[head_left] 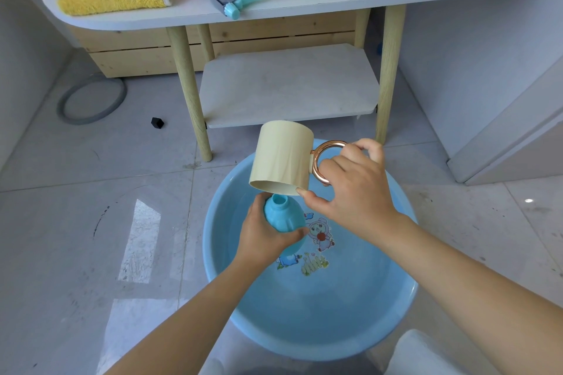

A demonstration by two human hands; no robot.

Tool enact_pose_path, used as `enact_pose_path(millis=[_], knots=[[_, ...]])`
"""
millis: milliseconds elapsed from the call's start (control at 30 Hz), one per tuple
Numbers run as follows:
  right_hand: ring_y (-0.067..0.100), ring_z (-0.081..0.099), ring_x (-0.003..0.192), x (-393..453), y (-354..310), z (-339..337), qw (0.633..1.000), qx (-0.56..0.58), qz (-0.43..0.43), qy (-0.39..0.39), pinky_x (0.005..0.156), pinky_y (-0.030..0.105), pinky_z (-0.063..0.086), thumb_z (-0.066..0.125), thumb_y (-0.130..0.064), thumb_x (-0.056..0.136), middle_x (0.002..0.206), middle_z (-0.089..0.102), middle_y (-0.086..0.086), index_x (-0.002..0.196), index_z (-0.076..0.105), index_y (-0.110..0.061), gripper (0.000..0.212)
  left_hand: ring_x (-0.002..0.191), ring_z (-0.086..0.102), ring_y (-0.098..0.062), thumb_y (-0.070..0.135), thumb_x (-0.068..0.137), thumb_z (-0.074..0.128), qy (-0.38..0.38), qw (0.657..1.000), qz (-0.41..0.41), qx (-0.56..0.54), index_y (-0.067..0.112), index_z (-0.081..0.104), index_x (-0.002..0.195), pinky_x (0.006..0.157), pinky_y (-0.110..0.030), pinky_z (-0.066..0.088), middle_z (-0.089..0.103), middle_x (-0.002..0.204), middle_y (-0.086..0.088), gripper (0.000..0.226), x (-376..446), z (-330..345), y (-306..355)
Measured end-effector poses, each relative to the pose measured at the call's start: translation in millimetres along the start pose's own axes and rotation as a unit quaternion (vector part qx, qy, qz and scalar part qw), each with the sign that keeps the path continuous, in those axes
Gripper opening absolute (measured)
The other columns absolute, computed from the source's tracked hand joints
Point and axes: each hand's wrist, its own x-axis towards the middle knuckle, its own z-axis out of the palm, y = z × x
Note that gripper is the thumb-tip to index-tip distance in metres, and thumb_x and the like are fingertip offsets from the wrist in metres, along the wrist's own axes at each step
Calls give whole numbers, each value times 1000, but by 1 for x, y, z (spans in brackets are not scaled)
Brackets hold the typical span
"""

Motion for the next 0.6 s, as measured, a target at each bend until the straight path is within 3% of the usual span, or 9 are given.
enact_pose_path(millis=[167,300,367,500,600], knots=[[18,41,59,0,0,0,998,19,52,-8,84,34,30,62,-48,76,52,35,-10,57,44,-16,41,100,56,-12,33,58,87,1,1000,-2,1,38,39,116,82,-32,53,55,112,9,75,0,0,2],[14,33,52,4,0,-1,974,57,210,-69,73,30,23,51,-61,78,45,27,-12,52,29,-24,50,100,55,-12,33,58,88,9,1000,-6,-7,39,41,114,81,-34,54,54,111,11,73,1,-2,4],[17,31,47,7,6,-5,933,112,316,-131,65,32,23,51,-64,82,42,27,-6,50,25,-20,61,100,55,-12,34,58,88,13,1000,-5,-12,38,42,115,80,-34,54,54,109,12,73,2,-7,7],[20,44,56,15,20,-14,810,269,484,-193,57,32,31,46,-60,89,52,46,-2,57,49,-6,63,99,56,-11,32,59,88,24,999,1,-26,36,42,115,75,-25,50,55,108,13,72,8,-20,21],[15,45,53,29,27,-29,786,311,502,-184,55,28,32,45,-53,93,49,47,-5,55,52,-15,54,98,56,-12,30,60,88,31,999,15,-24,37,42,115,75,-27,51,55,106,13,72,14,-37,44]])
